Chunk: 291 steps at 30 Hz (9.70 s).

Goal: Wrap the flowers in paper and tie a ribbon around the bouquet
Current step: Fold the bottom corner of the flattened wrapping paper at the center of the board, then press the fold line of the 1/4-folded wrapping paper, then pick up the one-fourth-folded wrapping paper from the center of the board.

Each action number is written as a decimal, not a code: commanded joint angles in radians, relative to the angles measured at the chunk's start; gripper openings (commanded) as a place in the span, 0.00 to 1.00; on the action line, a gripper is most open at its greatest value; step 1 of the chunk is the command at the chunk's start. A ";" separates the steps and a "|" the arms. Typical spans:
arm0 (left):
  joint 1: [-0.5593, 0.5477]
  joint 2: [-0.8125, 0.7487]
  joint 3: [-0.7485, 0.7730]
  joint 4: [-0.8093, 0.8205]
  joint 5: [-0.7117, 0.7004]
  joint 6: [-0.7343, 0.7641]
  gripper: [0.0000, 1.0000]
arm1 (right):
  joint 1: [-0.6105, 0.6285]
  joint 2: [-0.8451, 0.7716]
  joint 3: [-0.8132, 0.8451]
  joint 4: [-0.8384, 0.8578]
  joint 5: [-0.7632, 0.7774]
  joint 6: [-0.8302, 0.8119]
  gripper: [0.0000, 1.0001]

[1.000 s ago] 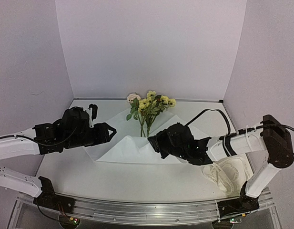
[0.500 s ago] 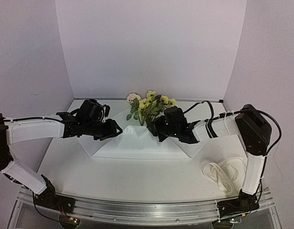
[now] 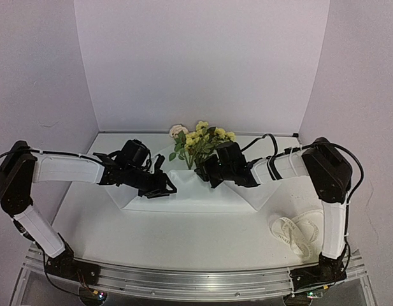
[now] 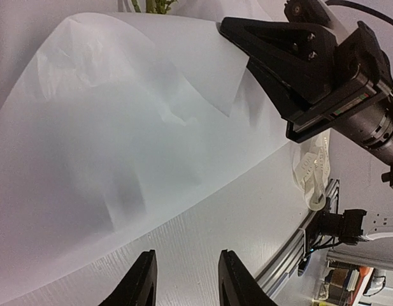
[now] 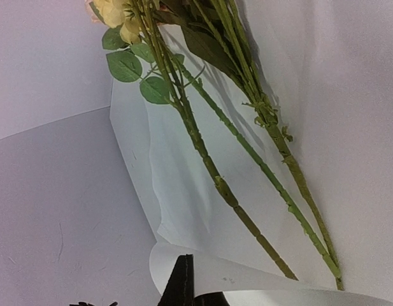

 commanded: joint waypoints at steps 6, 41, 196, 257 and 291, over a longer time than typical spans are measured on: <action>0.010 0.093 -0.023 0.112 0.158 0.009 0.33 | -0.015 0.044 0.064 0.005 -0.016 -0.044 0.00; 0.044 0.294 0.058 0.129 0.124 0.029 0.29 | -0.003 -0.236 -0.033 -0.214 -0.053 -0.395 0.56; 0.152 0.211 -0.089 0.146 0.195 0.043 0.17 | -0.166 -0.260 -0.898 0.401 -0.147 0.079 0.17; 0.315 -0.186 -0.121 -0.128 0.092 0.077 0.28 | -0.284 -0.484 -1.129 0.377 -0.091 -0.128 0.58; -0.037 0.630 0.522 -0.010 0.134 0.037 0.15 | -0.115 -0.461 -1.099 0.252 0.202 -0.177 0.54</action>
